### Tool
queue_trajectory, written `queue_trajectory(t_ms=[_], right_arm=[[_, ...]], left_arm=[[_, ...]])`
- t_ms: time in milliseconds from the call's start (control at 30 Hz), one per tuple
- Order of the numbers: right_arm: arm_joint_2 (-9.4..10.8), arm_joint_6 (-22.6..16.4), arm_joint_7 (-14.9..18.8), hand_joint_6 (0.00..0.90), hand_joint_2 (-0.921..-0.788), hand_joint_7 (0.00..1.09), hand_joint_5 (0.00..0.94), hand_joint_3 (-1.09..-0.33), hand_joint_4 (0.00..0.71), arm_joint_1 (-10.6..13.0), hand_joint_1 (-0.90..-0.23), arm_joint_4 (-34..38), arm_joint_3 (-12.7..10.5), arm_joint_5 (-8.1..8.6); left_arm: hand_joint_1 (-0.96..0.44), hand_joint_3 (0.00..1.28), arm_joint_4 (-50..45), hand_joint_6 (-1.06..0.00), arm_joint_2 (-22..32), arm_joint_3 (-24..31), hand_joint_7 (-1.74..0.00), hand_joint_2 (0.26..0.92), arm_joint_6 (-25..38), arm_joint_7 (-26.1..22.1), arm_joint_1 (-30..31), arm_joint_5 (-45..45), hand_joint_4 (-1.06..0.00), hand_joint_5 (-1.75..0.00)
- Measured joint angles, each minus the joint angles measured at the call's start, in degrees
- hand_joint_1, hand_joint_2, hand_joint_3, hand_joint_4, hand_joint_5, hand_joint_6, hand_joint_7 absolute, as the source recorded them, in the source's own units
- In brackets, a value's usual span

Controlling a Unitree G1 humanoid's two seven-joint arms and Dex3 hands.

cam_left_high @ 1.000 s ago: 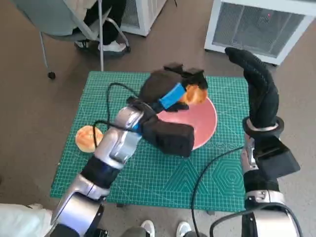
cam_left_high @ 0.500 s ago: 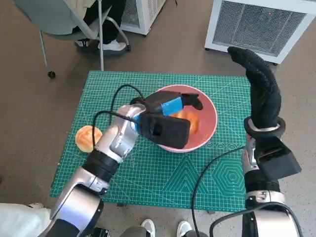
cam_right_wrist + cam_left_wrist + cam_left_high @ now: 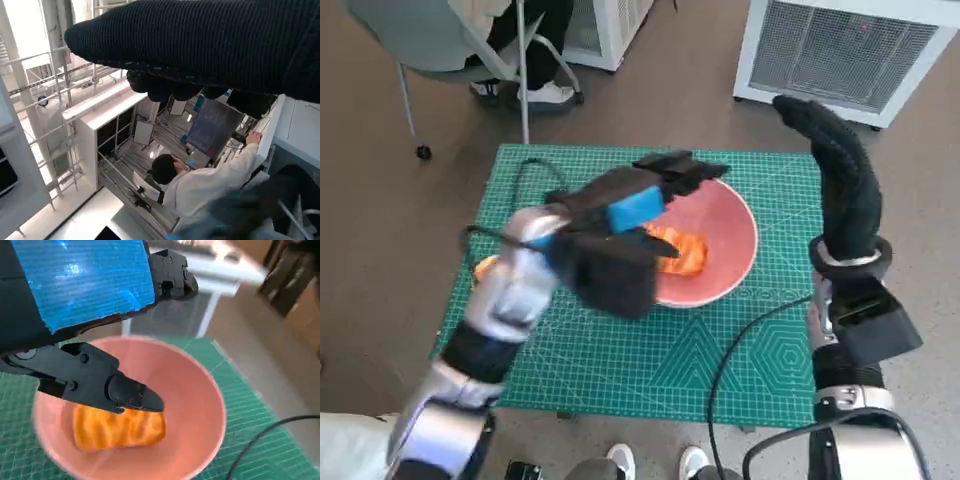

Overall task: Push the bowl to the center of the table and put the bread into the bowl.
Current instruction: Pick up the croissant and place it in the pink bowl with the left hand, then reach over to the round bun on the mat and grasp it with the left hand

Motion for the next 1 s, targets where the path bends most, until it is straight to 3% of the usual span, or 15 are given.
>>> queue_trajectory(t_ms=[467,700,1000], right_arm=[[0.01,0.88,1.29,0.195,-0.921,0.32,0.0,-0.77,0.35,0.83,-0.57,-1.19,0.37,1.58],[0.06,0.97,1.62,0.196,-0.921,0.32,0.001,-0.772,0.352,0.82,-0.562,-1.3,0.6,2.1],[0.39,1.02,1.95,0.196,-0.921,0.32,0.001,-0.77,0.353,0.74,-0.57,-1.11,0.98,2.12]], left_arm=[[-0.25,0.0,-19.21,-0.19,14.61,17.71,-0.11,0.85,2.12,-1.61,13.4,-8.7,-0.05,-0.02],[-0.26,0.0,-19.92,-0.2,19.9,21.8,-0.09,0.856,4.5,-1.9,19.47,-8.61,-0.05,-0.01],[-0.26,0.0,-19.87,-0.21,23.23,22.0,-0.06,0.859,8.46,-2.03,24.4,-7.73,-0.05,0.0]])
